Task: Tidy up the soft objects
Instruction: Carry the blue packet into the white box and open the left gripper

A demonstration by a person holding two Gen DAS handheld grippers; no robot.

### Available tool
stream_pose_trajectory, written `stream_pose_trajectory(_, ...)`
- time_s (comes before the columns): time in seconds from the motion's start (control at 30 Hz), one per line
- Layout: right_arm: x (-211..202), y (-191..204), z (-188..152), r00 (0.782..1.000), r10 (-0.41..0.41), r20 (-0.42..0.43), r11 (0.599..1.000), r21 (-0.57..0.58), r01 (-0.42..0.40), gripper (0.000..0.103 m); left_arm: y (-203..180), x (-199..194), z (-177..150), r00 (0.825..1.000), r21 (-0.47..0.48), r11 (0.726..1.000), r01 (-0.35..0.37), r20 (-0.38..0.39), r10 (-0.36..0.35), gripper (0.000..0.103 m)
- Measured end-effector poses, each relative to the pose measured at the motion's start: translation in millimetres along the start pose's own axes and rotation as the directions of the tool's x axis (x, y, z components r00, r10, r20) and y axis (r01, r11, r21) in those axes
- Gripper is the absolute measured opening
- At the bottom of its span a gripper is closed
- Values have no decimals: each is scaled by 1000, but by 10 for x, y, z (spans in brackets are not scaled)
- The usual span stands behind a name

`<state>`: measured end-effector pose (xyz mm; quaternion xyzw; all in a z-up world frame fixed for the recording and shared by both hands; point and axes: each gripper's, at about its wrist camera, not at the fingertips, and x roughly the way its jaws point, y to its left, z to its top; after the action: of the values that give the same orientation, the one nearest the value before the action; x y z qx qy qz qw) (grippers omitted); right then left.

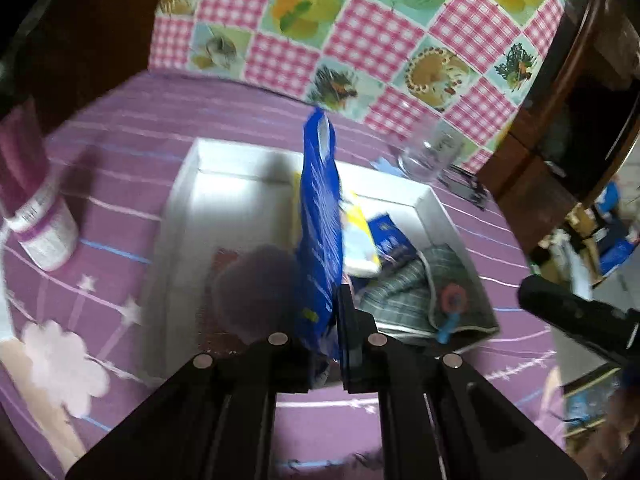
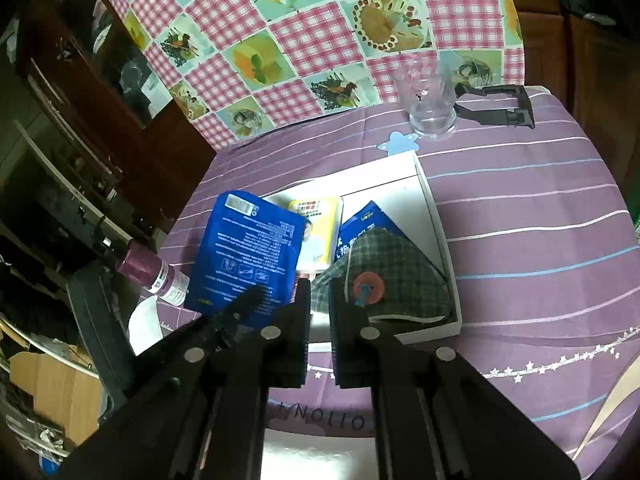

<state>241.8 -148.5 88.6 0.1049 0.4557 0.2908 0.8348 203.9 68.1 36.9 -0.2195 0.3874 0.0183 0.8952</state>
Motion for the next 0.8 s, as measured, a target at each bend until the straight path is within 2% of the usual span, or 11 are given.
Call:
stream_pose_trajectory(0.13, 53, 18, -19, 1000, -2, -15, 1000, -10, 2, 10, 34, 14, -1, 999, -26, 999, 44, -23, -45, 7)
stream_pose_trajectory(0.23, 88, 34, -35, 1000, -1, -31, 1000, -17, 0, 10, -6, -34, 2, 1000, -19, 1000, 0, 3, 1, 9)
stream_pose_trajectory(0.3, 81, 39, -34, 1000, -1, -31, 1000, -20, 1, 10, -40, -85, 24, 999, 3, 999, -36, 21, 36, 22)
stream_pose_trajectory(0.33, 69, 42, -31, 1000, 0, -28, 1000, -21, -1, 10, -61, -125, 35, 998, 15, 999, -51, 31, 51, 40)
stream_pose_trajectory(0.37, 60, 43, -29, 1000, 1, -26, 1000, -21, -1, 10, -60, -167, 51, 997, 14, 998, -58, 43, 57, 64)
stream_pose_trajectory(0.43, 30, 39, -22, 1000, 4, -19, 1000, -18, -4, 10, -48, -279, 63, 995, -13, 999, -42, 92, 43, 83)
stream_pose_trajectory(0.57, -7, 51, -17, 1000, 8, -11, 1000, -16, -8, 10, -19, -447, 118, 990, -33, 999, -30, 136, 34, 83)
stream_pose_trajectory(0.67, -17, 72, -24, 1000, 10, -12, 1000, -20, -10, 10, 3, -516, 151, 986, -25, 998, -55, 154, 58, 83)
stream_pose_trajectory(0.8, -19, 104, -30, 1000, 10, -21, 1000, -25, -11, 10, 71, -537, 197, 989, -41, 998, -47, 137, 52, 83)
